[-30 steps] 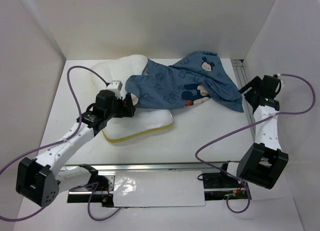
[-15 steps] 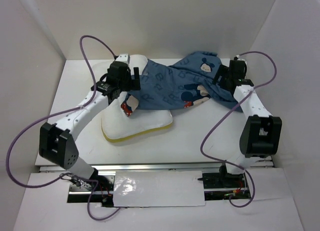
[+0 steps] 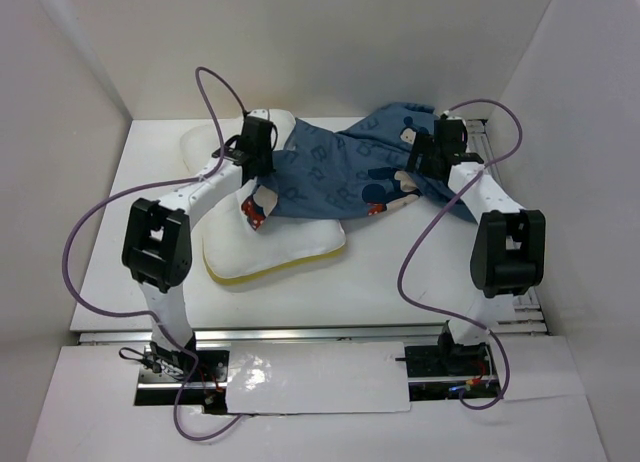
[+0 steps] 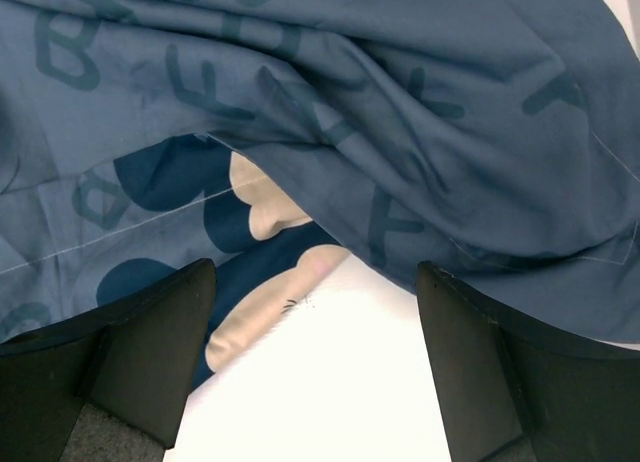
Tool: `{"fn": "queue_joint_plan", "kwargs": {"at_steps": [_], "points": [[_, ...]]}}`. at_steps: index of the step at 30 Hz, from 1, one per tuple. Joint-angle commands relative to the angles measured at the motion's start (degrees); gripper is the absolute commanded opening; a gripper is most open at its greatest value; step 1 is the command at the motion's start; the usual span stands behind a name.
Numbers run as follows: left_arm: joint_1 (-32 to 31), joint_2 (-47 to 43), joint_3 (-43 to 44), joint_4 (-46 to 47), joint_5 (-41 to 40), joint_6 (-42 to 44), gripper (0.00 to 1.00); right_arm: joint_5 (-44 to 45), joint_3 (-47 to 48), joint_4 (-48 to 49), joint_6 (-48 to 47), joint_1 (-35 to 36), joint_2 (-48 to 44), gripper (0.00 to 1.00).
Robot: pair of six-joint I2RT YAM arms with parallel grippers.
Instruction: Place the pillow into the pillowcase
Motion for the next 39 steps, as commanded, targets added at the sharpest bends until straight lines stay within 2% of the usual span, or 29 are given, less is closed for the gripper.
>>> {"fn": "queue_joint_plan", "kwargs": {"at_steps": [1,5,6,10,12,16,17,19,20,21,23,24,25,26,27,31,32,34,36,37,39], "points": [[-1.0,-2.1,1.1,5.3,-3.0,-0.3,0.00,1.7,-0.9,3.5,-0.4,-0.2,-3.2,0.88],[-5.1,-10.2,-4.4,15.9,-1.9,5.8,0.00,2.2,-2.9,3.5,0.2,0.3,-6.9,0.88],[-5.1,-11.9,-4.5,15.9,-1.9,5.9,0.00,2.2,-3.8,3.5,0.2,0.3,-6.9,0.88],[-12.0,-20.1,-8.0,18.5,-0.1,13.0,0.00,3.3,-6.3,2.8,1.9,0.3,-9.8,0.88],[-14.7,-23.6,-12.4,19.3,1.9,16.4,0.00,4.6,-7.3,1.6,3.2,-0.4,-11.8,0.88],[-22.2,-33.0,-23.3,20.3,9.7,19.9,0.00,5.2,-9.6,-1.1,7.9,-3.7,-15.7,0.88],[-25.9,-36.7,-25.8,20.3,14.4,21.5,0.00,5.2,-10.5,-1.6,9.5,-4.5,-17.9,0.88],[-30.5,-40.4,-32.8,19.7,17.7,22.0,0.00,5.2,-11.9,-3.0,11.2,-6.8,-20.5,0.89],[-35.4,-41.9,-34.8,18.9,21.4,22.6,0.00,5.2,-12.4,-3.0,12.3,-7.4,-23.3,0.89],[-37.8,-44.2,-38.5,18.9,23.7,22.6,0.04,5.2,-12.9,-2.3,12.3,-8.5,-24.6,0.89],[-42.1,-45.6,-41.5,18.0,28.5,22.6,0.20,3.0,-14.0,-1.0,12.3,-9.2,-26.7,0.90],[-45.4,-45.6,-43.2,17.5,29.9,21.9,0.42,0.8,-14.5,-1.0,11.4,-9.2,-27.4,0.90],[-46.6,-46.3,-43.2,16.5,29.9,21.1,0.60,-0.5,-14.5,-0.5,10.9,-9.2,-28.1,0.90],[-47.9,-46.3,-44.0,13.9,29.9,20.1,0.83,-1.7,-14.5,-0.5,10.9,-9.2,-28.1,0.92],[-47.9,-46.3,-44.0,12.4,27.7,18.5,0.90,-4.1,-14.5,-0.5,9.4,-9.2,-27.4,0.92],[-48.4,-48.2,-45.4,9.6,24.5,16.9,0.91,-6.9,-13.7,-0.5,8.3,-7.8,-22.8,0.93],[-48.4,-49.4,-45.4,10.5,24.5,16.9,0.94,-6.9,-12.7,-1.1,8.3,-6.5,-21.5,0.93],[-48.4,-53.4,-46.1,11.6,16.0,14.2,1.00,-6.9,-12.2,-1.7,8.3,-5.3,-17.8,0.93],[-48.4,-55.6,-46.1,11.6,5.2,11.0,1.00,-6.9,-12.2,-2.3,8.3,-3.7,-16.1,0.93],[-48.4,-56.1,-45.0,11.6,-8.5,6.4,1.00,-8.0,-12.2,-1.8,8.3,-3.2,-14.9,0.93],[-46.5,-55.0,-41.9,5.2,-18.6,1.4,1.00,-8.1,-12.2,-0.2,8.3,-1.0,-14.1,0.93]]}}
